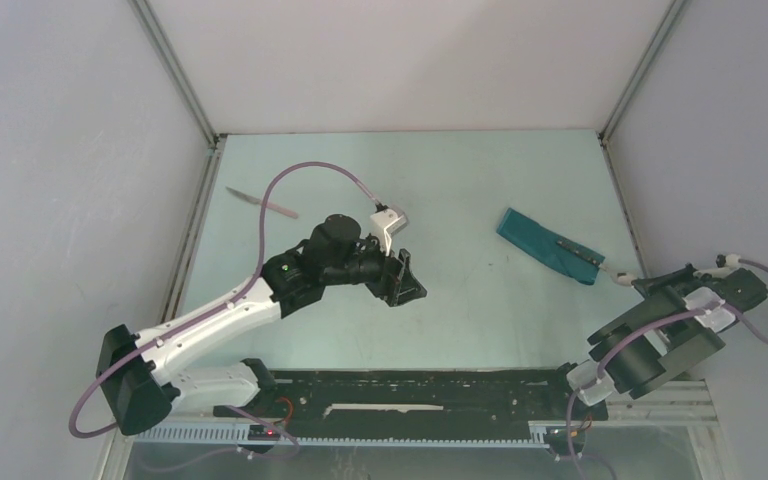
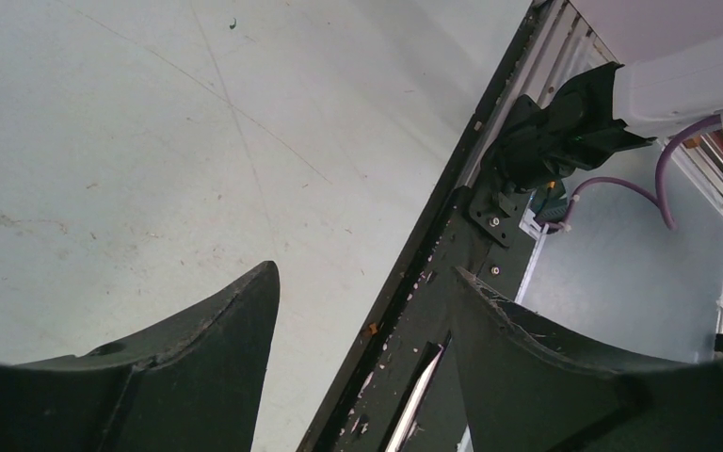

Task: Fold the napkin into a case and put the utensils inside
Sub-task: Insert the spoon into the folded napkin.

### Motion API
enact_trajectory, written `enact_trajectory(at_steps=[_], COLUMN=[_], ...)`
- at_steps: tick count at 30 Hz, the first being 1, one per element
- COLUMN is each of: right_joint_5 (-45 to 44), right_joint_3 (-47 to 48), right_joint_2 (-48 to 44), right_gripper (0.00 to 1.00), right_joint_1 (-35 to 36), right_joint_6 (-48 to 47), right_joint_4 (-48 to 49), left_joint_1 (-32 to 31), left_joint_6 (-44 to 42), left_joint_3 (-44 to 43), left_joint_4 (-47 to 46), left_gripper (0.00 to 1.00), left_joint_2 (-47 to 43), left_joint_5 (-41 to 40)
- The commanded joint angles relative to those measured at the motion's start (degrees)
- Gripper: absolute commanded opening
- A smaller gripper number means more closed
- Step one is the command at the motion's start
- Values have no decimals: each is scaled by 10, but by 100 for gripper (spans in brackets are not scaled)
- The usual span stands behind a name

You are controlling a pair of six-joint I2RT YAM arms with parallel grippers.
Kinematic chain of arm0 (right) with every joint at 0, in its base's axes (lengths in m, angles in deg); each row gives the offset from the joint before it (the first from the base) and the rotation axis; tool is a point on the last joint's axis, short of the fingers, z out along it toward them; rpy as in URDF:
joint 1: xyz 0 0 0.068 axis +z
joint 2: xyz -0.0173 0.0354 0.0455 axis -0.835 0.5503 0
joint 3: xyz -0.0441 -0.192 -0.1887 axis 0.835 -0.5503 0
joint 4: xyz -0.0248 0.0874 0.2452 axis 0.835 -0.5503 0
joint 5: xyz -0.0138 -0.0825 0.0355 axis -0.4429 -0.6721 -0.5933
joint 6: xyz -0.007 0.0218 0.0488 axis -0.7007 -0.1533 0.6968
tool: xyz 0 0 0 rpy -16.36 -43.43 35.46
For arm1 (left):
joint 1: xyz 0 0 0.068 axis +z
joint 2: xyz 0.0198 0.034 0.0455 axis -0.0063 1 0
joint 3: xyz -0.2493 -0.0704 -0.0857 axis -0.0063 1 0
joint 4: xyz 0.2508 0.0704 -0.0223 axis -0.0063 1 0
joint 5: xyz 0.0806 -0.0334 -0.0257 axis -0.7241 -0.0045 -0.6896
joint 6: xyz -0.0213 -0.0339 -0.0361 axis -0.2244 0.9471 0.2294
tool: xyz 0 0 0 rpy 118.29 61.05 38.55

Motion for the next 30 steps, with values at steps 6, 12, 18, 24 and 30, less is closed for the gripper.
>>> enact_trajectory(at_steps=[6,12,18,24,30], right_joint_5=[42,93,96,73,48], right_joint_3=[5,8,26,43,54], right_joint_2=[88,127,147,149,151], right_gripper=[0,0,0,0,0], right_joint_1=[22,25,46,76,104], right_joint_6=[-26,-14,-17,-15,-14], right_joint_4=[36,63,58,53,54], left_joint_1=[0,1,7,13,19], left_joint_6=[-16,-13,-6,3,16], left_joint_3=[-20,-24,-25,-22,-19], left_joint_4=[-3,-3,-7,-18,-34], left_gripper=[71,71,71,71,71], left_joint_2=[-7,0,4,6,12], left_joint_5=[13,13,19,27,36])
